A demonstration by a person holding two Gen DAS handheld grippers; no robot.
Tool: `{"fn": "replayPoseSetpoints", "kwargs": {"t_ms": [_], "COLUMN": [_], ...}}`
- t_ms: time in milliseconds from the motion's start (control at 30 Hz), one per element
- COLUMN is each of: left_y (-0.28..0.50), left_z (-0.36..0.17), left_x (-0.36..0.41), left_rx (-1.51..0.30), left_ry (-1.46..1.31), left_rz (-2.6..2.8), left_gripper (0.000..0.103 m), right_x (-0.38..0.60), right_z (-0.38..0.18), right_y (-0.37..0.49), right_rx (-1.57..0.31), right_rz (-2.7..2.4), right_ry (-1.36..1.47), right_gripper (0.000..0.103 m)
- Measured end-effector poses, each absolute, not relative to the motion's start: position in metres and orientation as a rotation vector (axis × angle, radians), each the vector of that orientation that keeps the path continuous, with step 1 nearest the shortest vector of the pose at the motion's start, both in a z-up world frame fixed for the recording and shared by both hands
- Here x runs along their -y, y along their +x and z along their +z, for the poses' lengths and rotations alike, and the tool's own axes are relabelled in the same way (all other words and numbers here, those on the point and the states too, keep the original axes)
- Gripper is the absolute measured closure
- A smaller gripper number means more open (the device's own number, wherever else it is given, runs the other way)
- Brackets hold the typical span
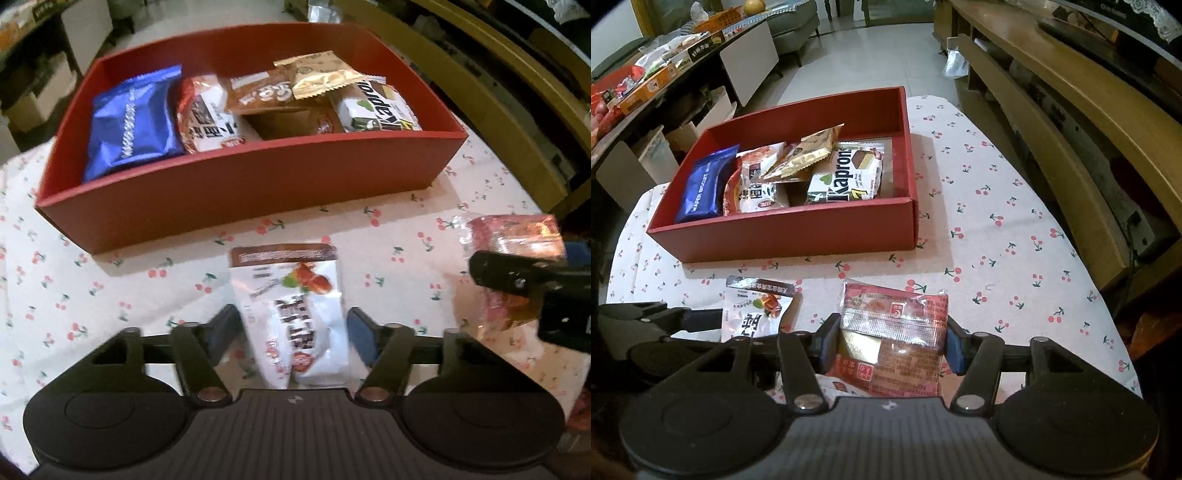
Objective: Organize snacks
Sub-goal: 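Grasp the white jerky bag with the left gripper while the right gripper grasps the clear pastry pack, then carry the white bag and clear pastry pack over the red box with both grippers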
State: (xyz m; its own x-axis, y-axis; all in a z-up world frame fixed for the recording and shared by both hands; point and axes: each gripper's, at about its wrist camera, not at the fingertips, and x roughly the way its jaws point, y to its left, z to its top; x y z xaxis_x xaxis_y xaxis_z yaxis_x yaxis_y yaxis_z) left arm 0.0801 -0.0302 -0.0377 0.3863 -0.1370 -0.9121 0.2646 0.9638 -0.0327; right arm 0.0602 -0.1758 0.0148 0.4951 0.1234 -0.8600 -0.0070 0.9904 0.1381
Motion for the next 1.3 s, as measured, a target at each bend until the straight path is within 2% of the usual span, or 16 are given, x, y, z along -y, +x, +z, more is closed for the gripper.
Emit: {"fn": "replayPoseSetpoints", "kwargs": {"t_ms": [267, 1300], "left_y": [0.075, 0.069], "left_z": [-0.034, 0.035], "left_x": [0.019, -0.010], "left_rx": [-1.156, -1.020], "left_ry": [0.096, -0.060], "left_rz": [-0.267, -0.296], "left_gripper": [0.046, 0.045], "right_x": [0.173, 0.144], "right_z": [0.019, 0.042], "right_y": [0.059, 0.066], "right_rx": [-1.035, -0.958], "right_rz": [0.086, 0.129], "right_ry": [0.114, 0.101], "right_gripper": [0.031, 0.031]}}
